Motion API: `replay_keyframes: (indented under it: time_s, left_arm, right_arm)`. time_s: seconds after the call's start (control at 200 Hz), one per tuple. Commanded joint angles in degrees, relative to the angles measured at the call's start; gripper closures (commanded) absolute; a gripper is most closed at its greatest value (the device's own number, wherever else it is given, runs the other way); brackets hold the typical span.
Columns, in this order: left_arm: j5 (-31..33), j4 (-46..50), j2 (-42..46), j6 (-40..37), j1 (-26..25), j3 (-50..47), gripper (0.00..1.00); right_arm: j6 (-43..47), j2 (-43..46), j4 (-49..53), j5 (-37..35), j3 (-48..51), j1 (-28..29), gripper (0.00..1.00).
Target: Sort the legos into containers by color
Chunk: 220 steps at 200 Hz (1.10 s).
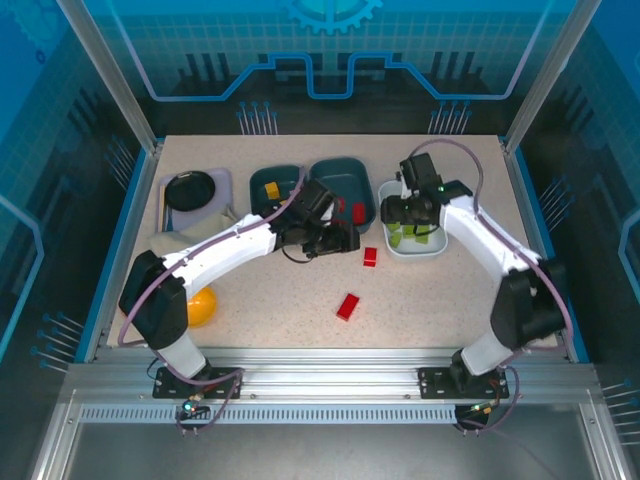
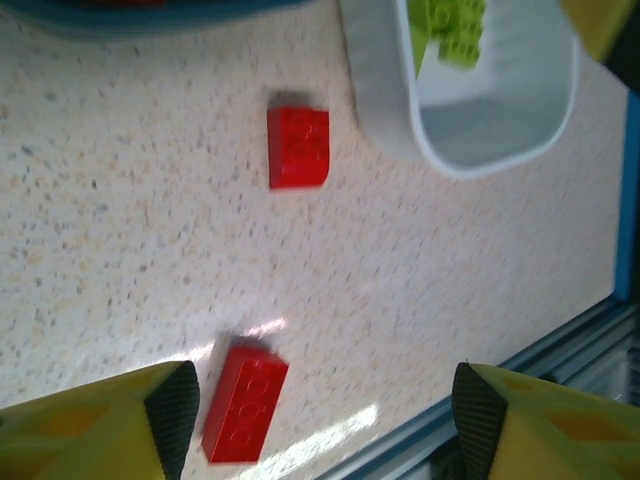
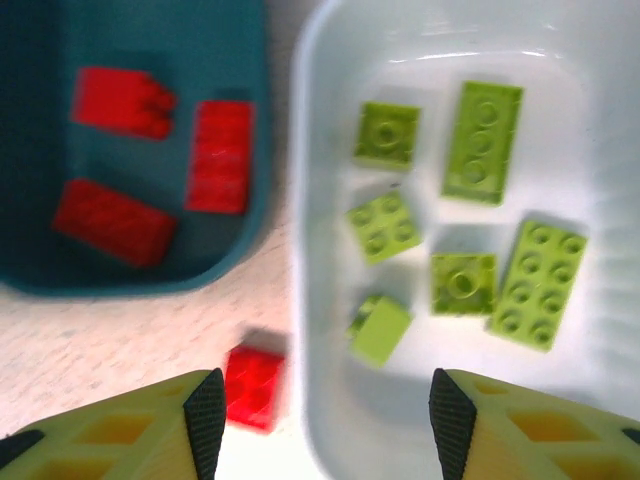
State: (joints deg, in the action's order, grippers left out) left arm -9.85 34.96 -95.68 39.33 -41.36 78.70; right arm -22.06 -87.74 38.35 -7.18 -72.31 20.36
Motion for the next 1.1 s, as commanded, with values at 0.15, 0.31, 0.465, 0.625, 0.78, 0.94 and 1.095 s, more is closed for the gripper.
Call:
replay_keyframes:
  time_s: [0.15, 0.31, 0.465, 0.625, 0.78, 0.94, 1.095]
  left_arm:
    - [7.1, 13.9, -6.4, -11.8, -11.5, 2.6, 0.29]
    - [10.1, 13.9, -10.9, -8.8, -15.4, 1.8, 0.25]
    - [15.2, 15.1, -15.3, -6.4, -17.9, 3.8, 0.24]
    - [19.8, 16.8, -18.2, -4.5, -18.7, 5.3, 0.24]
    - [18.6, 15.6, -20.2, -4.7, -18.7, 5.1, 0.33]
    - [18.4, 14.5, -21.0, -4.7, -18.7, 4.8, 0.57]
    - [18.2, 13.7, -20.9, -5.0, -18.7, 4.6, 0.68]
  right_arm:
    - [-7.7, 24.6, -3.6, 7.2, 19.7, 10.0, 0.37]
    - [-7.6, 40.2, 3.8, 9.6, 26.8, 10.5, 0.34]
    - [-9.4, 51.6, 12.3, 9.0, 27.3, 10.1, 0.31]
    - [-12.7, 55.9, 15.8, 9.8, 28.2, 10.1, 0.32]
    - [-14.2, 57.0, 15.8, 9.5, 28.7, 10.0, 0.33]
    - [-13.8, 56.3, 15.7, 9.4, 28.4, 10.0, 0.33]
    - [-13.8, 55.3, 14.8, 9.6, 28.4, 10.1, 0.33]
